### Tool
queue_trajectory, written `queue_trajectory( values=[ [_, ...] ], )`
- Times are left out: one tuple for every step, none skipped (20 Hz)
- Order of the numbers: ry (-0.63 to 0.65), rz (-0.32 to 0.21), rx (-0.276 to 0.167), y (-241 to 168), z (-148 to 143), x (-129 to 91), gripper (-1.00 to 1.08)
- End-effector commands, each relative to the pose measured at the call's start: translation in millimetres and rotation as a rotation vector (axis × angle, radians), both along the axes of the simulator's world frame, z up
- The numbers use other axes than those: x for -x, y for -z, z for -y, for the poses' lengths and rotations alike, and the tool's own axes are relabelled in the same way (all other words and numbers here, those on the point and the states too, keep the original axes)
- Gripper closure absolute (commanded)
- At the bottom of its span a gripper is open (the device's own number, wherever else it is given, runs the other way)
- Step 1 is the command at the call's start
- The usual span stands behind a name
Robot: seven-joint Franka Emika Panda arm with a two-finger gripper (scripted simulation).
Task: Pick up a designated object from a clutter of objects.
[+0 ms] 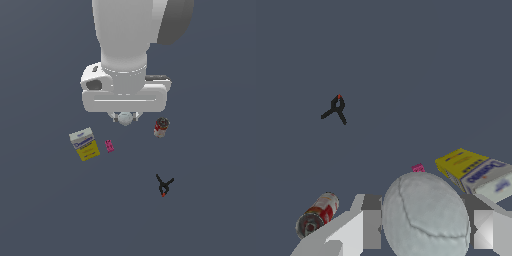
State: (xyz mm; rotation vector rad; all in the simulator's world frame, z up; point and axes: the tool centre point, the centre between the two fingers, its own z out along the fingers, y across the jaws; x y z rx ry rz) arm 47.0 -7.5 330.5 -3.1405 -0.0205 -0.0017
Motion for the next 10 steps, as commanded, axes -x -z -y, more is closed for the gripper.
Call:
queue_trajectory(
  values=[
    [-0.001, -0.001, 0.0, -11.9, 6.4, -2.3, 1.08],
    [-0.001, -0.001, 0.001, -15.4, 8.3, -3.1, 1.08],
    [-0.001, -0.001, 0.001, -18.4, 9.9, -3.8, 1.08],
    [-0.001, -0.001, 0.001, -20.9, 11.3, -4.5, 1.08],
    [-0.001, -0.001, 0.001, -22.8, 12.4, -5.0, 1.08],
    [-0.001, -0.001, 0.001, -24.3, 13.2, -5.5, 1.08],
    [-0.001, -0.001, 0.001, -25.2, 13.7, -5.9, 1.08],
    [-0.001, -0.001, 0.001, -25.6, 13.9, -6.3, 1.08],
    [-0.001, -0.001, 0.001, -25.5, 13.9, -6.5, 1.08],
    [-0.001, -0.001, 0.001, -25.2, 13.7, -6.6, 1.08]
  ],
)
